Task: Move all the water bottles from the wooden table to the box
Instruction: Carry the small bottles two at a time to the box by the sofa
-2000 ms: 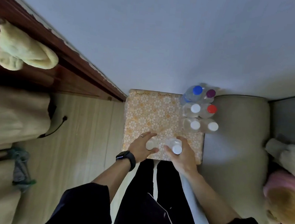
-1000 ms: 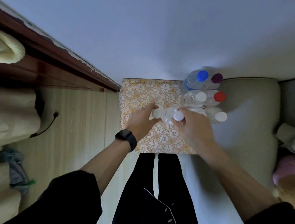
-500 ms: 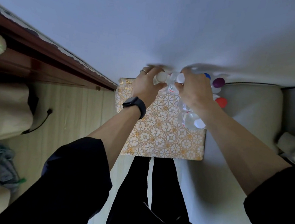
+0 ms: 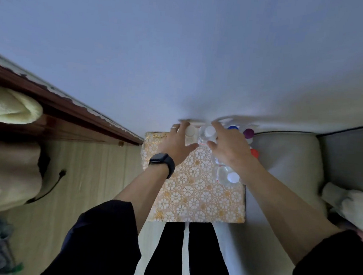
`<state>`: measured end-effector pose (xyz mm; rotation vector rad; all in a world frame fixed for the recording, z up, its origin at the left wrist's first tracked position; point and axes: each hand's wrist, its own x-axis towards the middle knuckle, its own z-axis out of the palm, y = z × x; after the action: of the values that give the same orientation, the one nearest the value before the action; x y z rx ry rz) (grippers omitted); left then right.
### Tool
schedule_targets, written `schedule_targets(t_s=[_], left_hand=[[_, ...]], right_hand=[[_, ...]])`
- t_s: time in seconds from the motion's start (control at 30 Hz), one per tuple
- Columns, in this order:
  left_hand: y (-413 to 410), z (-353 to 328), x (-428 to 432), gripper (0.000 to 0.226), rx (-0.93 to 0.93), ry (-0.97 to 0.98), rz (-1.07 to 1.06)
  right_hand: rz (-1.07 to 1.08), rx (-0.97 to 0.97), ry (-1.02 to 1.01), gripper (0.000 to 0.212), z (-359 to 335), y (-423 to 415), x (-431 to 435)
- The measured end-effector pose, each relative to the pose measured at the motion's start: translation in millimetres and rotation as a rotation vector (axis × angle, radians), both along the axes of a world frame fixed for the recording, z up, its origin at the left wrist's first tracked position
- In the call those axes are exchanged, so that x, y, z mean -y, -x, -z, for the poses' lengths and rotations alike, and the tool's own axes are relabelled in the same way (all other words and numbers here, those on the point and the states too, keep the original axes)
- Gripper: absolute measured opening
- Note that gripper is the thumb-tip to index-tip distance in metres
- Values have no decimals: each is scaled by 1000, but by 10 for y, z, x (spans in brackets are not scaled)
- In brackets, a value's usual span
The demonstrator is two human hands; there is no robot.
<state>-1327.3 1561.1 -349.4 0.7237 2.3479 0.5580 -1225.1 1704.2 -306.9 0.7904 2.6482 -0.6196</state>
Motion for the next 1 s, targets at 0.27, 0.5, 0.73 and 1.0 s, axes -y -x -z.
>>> schedule_targets(t_s=[0.27,0.5,0.73,1.0], left_hand=[[131,-1445,227,45,-175,207,130],[174,-2645,384,37,-358,80,85],[137,-3413,439,36,-475,-89,-29],[-173,-3515,1060,35,-430,-52,-328]], right_hand=[[137,-188,129,37,-1539,-279,78],[216,-507,-13,29,-2825,-625,93],[123,-660,-72,25,-3416,-759,-30],[-119,-679,2,25,-3358,-503,77]])
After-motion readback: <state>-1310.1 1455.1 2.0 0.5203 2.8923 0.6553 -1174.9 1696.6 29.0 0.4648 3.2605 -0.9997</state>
